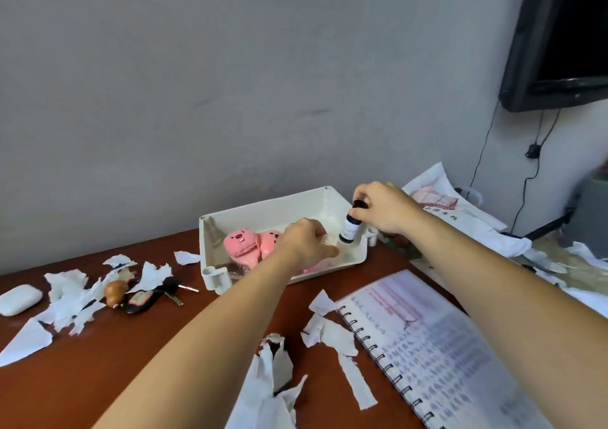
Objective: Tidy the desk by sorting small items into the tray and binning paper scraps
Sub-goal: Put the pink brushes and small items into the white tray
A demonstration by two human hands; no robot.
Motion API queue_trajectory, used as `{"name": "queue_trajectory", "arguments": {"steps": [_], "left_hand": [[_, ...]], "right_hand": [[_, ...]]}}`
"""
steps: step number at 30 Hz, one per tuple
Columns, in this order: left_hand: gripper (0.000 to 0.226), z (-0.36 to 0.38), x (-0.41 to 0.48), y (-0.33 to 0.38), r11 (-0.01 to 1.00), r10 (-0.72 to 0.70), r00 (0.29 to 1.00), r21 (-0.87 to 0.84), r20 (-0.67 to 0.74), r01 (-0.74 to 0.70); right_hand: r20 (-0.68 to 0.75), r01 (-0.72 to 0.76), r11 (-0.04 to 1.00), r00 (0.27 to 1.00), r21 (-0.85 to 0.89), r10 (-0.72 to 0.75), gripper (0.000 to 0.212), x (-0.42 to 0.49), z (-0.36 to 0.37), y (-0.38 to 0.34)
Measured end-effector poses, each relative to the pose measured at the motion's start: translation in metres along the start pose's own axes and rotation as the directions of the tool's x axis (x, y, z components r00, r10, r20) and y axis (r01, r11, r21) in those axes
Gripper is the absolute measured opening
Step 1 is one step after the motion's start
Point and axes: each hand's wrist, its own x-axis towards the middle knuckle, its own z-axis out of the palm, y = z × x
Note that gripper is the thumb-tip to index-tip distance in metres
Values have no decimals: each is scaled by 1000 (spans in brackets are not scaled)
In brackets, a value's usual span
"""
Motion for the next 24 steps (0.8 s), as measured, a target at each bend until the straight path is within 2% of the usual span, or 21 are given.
{"name": "queue_trajectory", "arguments": {"steps": [4,7,11,17,24], "left_hand": [[51,19,19,0,1000,-13,999,26,48,11],[46,31,23,-2,996,-20,999,89,41,16],[25,36,22,-2,991,-33,997,128,69,24],[40,29,11,1,966,-12,987,257,158,-29],[42,-2,-12,-4,948,56,994,307,89,-81]], "right_hand": [[177,55,984,984,-168,-25,22,8,4,-6],[256,64,971,967,-230,-3,11,11,13,-9],[234,50,967,972,-249,10,19,11,17,-12],[240,80,944,971,-320,-1,32,4,15,-21],[152,172,909,981,-379,-122,39,-8,5,-36]]}}
